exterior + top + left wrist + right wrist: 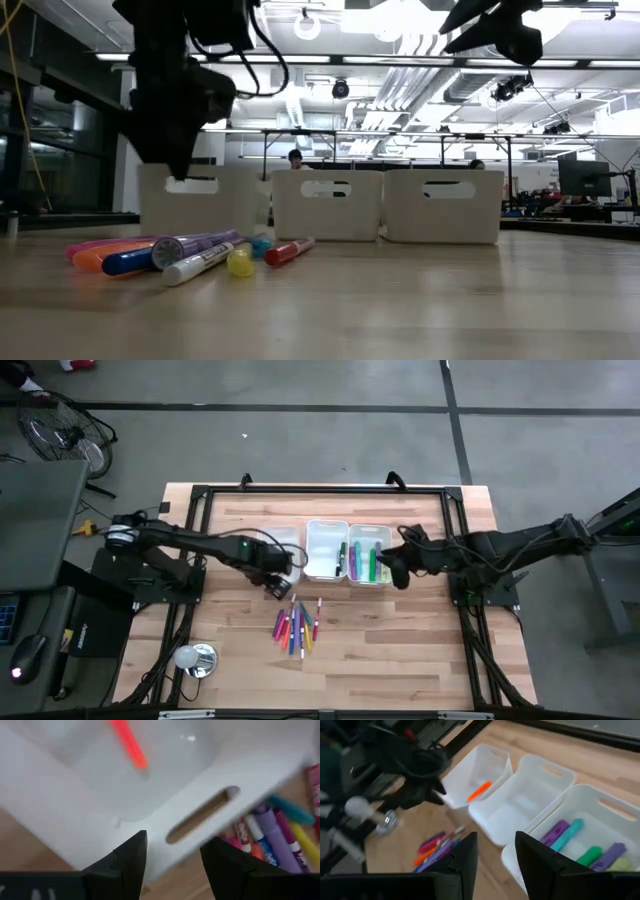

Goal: Pick & Place Markers
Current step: Adjust the left white bin on the table, then put the violet pen into the left white bin

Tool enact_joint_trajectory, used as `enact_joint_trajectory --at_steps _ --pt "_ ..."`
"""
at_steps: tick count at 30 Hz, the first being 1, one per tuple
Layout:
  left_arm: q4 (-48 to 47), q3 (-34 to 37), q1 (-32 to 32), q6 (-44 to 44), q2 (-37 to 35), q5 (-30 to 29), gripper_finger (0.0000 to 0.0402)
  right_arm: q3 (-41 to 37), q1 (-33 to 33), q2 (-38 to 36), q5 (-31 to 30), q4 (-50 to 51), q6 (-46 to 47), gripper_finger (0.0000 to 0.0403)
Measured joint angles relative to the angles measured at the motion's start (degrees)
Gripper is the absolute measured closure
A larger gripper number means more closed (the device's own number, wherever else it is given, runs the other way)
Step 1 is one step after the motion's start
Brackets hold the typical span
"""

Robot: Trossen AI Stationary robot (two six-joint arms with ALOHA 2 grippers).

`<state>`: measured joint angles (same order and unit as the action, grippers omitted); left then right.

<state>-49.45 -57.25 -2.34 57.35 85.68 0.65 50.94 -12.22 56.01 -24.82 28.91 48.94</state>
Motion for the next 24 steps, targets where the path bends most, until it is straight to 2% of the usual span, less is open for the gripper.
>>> enact_joint_trajectory --at_steps 2,5,9,18,24 --pt "-0.2 0.0 -1.9 4.0 0.8 0.0 0.0225 0.0 -1.0 -0.3 0.5 0.2 -1.6 0.0281" --pt "-0.9 -0.1 -4.0 8.5 1.1 -3.4 0.0225 0.0 -2.1 -1.0 1.3 1.1 -4.6 0.0281" --pt "-0.9 -0.2 -3.5 8.9 1.0 -7.7 0.0225 0.0 -2.9 -2.2 1.8 2.2 -7.5 0.0281" --pt "-3.9 -8.7 -0.2 -0.6 1.0 -15.7 0.0225 0.0 -3.2 -3.8 3.8 2.6 -9.6 0.0281" --pt "-6.5 -14.5 1.8 -4.2 1.0 -18.2 0.0225 0.0 -3.2 -3.9 4.3 3.0 -9.4 0.0281"
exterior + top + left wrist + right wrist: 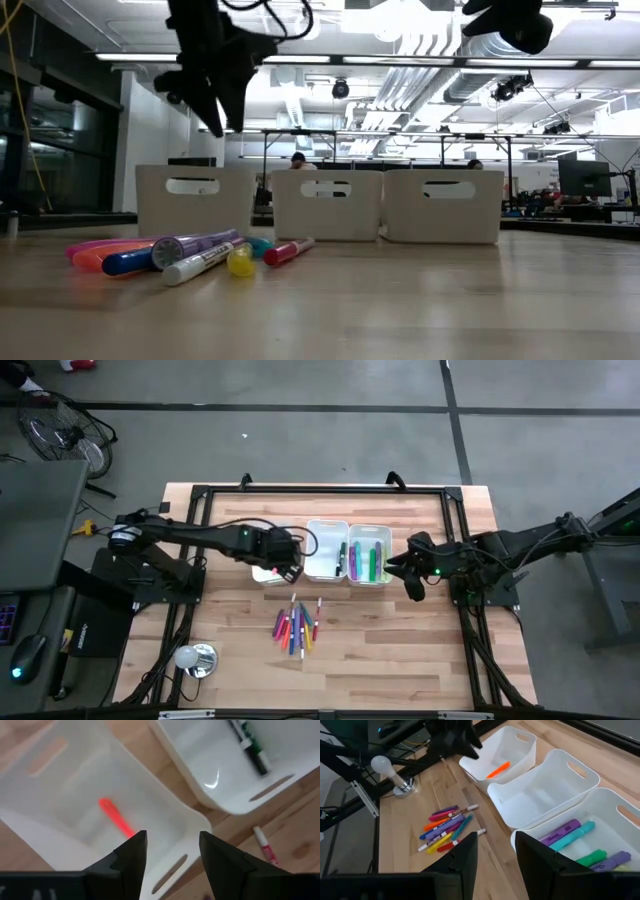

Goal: Pick & Place Markers
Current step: Put the violet pen into the left white bin

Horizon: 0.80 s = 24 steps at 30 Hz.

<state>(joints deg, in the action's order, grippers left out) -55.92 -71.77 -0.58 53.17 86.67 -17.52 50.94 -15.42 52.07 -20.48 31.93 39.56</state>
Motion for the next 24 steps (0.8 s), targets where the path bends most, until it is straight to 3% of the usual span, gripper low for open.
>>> enact_joint_trajectory --at_steps 16,24 --pt "-1.3 -3.0 0.2 -0.6 0.0 -1.0 0.0225 0.0 0.0 0.0 2.2 0.3 -0.3 0.0281" --pt "-5.1 -5.7 0.1 2.4 0.0 2.6 0.0225 0.0 0.0 0.0 2.3 0.3 -2.1 0.0281"
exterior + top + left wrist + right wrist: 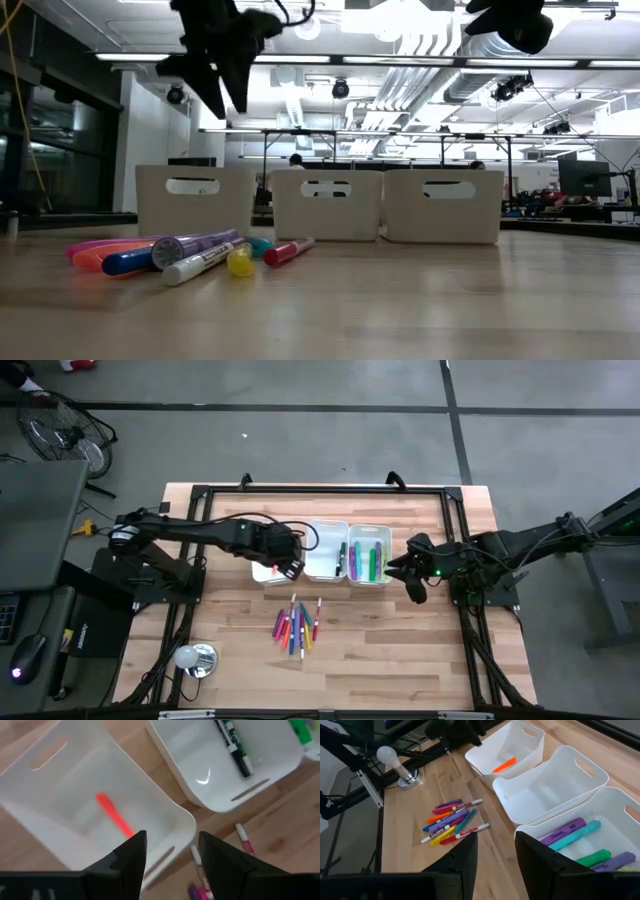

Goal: Pick & Place Markers
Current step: Put the violet pen into the left white bin

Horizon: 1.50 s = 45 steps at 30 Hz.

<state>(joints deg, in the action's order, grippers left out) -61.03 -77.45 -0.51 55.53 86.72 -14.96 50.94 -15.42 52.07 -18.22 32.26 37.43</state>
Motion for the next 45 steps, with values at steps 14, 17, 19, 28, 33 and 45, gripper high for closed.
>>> enact_joint_trajectory --at_steps 14,17,19,28,33,45 --pt "-7.3 -5.5 -16.0 27.0 2.1 4.1 0.0225 0.0 0.0 -0.1 4.9 4.9 1.2 0.0281" --pt "-7.6 -5.5 -19.0 29.2 4.4 4.5 0.0225 0.0 0.0 -0.1 4.9 4.8 1.1 0.0281" --pt "-7.5 -5.5 -20.3 30.3 6.4 6.3 0.0225 0.0 0.0 -0.1 4.9 4.8 1.1 0.0281" --pt "-2.4 -5.6 -20.8 28.3 17.5 12.9 0.0225 0.0 0.0 -0.1 5.4 4.8 1.1 0.0281" --pt "-2.3 -5.5 -20.1 28.3 21.4 12.7 0.0225 0.0 0.0 -0.1 5.9 5.0 1.1 0.0281" --pt "-2.0 -1.2 -17.7 24.4 22.4 13.2 0.0225 0.0 0.0 -0.1 6.3 5.2 1.1 0.0281"
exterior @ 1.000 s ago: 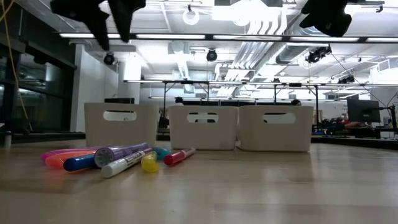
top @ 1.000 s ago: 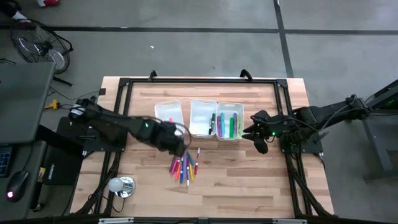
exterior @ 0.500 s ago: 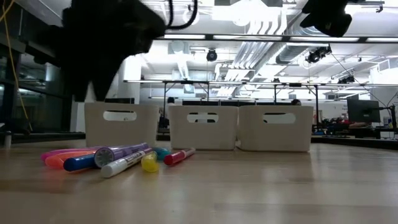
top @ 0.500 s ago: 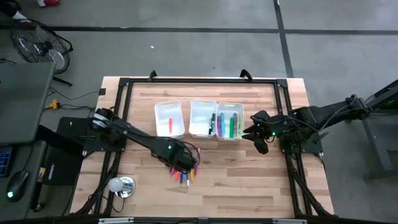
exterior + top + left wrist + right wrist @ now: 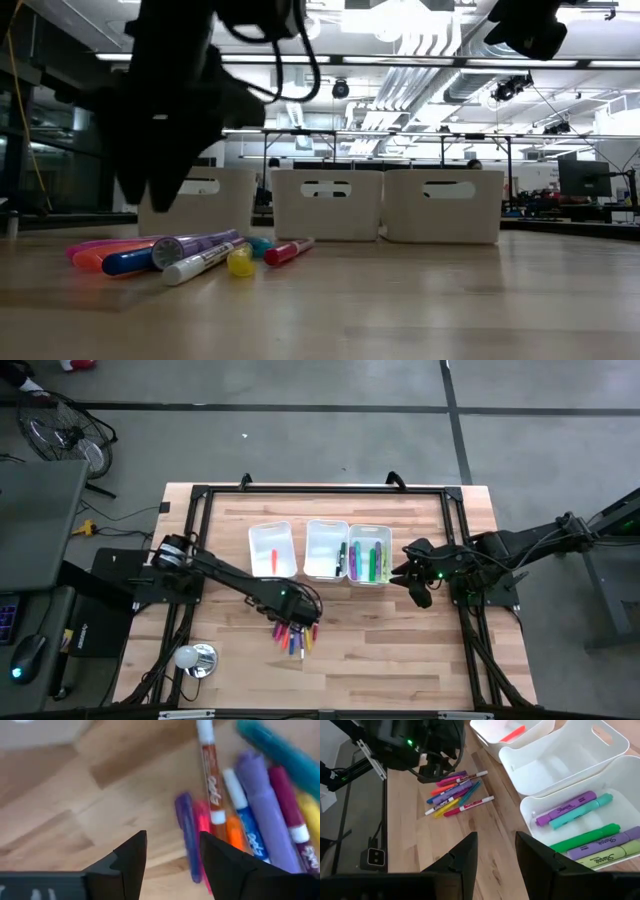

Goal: Pick & Place Markers
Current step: Put the violet pen into the left white bin

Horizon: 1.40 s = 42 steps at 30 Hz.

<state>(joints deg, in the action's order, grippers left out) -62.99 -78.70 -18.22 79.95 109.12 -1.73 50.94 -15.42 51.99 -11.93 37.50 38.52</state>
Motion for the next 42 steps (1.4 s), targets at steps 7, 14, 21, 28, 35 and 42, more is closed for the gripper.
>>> enact_joint_trajectory --at_steps 7,14,21,28,35,42 --pt "7.7 5.1 -0.1 1.3 -0.2 2.6 0.0225 0.0 0.0 0.0 0.1 0.1 0.0 0.0281" --pt "10.3 6.5 -0.2 1.2 -0.1 3.4 0.0225 0.0 0.0 0.0 -0.1 0.2 0.0 0.0281" --pt "15.4 9.7 -0.1 2.3 -0.4 5.9 0.0225 0.0 0.0 0.0 -0.3 0.9 0.0 0.0281" --pt "15.8 10.1 -0.1 2.4 -0.4 6.1 0.0225 0.0 0.0 0.0 -0.3 1.0 0.1 0.0281" --pt "16.1 10.1 -0.1 2.4 -0.3 6.1 0.0228 0.0 0.0 0.0 -0.3 1.1 0.2 0.0281" --pt "16.6 10.1 -0.5 2.4 -0.2 6.5 0.029 0.0 0.0 0.0 -0.1 1.1 0.2 0.0281"
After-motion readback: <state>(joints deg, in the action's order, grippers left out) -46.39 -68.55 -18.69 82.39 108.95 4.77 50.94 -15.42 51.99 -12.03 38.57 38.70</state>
